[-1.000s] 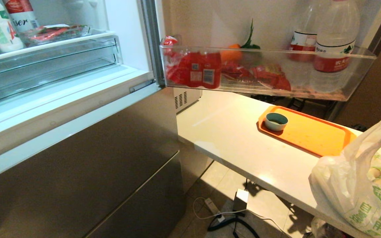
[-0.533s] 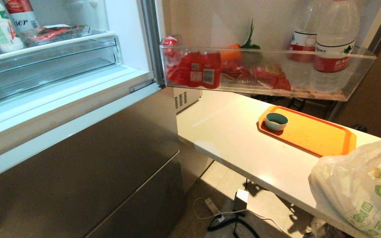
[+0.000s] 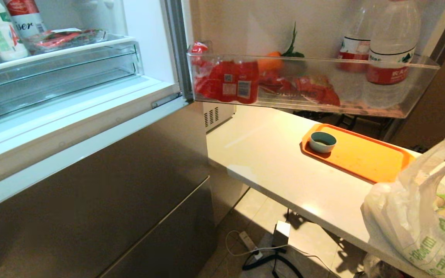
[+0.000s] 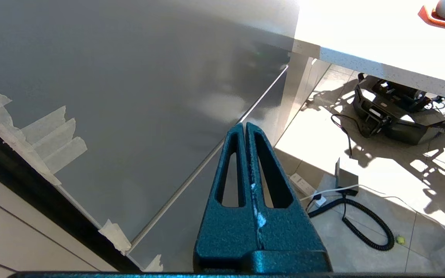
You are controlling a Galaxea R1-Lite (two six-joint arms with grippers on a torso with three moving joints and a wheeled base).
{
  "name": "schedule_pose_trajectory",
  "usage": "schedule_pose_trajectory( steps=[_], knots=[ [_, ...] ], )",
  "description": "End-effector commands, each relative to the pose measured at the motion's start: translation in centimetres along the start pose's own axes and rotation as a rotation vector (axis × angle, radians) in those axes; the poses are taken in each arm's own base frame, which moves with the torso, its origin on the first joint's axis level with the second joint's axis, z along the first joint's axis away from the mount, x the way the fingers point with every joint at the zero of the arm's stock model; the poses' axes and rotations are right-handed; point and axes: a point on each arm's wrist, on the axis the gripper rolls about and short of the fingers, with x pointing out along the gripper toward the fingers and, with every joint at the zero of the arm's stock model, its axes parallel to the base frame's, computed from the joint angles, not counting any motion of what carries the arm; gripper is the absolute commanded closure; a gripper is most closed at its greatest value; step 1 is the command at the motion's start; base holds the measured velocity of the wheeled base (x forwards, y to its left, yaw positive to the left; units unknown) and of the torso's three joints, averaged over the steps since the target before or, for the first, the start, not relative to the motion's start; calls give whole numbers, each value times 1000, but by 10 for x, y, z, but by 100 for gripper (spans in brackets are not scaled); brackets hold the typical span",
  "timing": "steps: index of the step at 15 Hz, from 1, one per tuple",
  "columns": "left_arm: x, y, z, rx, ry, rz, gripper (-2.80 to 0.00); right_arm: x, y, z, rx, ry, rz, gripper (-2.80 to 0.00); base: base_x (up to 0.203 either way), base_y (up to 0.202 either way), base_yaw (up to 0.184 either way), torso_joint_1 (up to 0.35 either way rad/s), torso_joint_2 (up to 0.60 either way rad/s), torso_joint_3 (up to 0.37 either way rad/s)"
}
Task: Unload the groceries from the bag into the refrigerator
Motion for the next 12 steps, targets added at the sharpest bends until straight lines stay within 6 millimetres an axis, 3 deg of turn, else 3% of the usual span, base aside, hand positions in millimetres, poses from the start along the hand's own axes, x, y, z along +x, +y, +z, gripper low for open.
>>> schedule_pose_trajectory(
  steps=[1,5,12],
  knots=[
    [0,0,0,0,0,0,0,-17,9,8,-25,-53,10,0,0,0,0,0,0,0],
    [0,0,0,0,0,0,0,-25,29,11,-53,-76,61,0,0,0,0,0,0,0],
    [0,0,0,0,0,0,0,-22,70,4,210,-6,254,0,0,0,0,0,0,0]
  ],
)
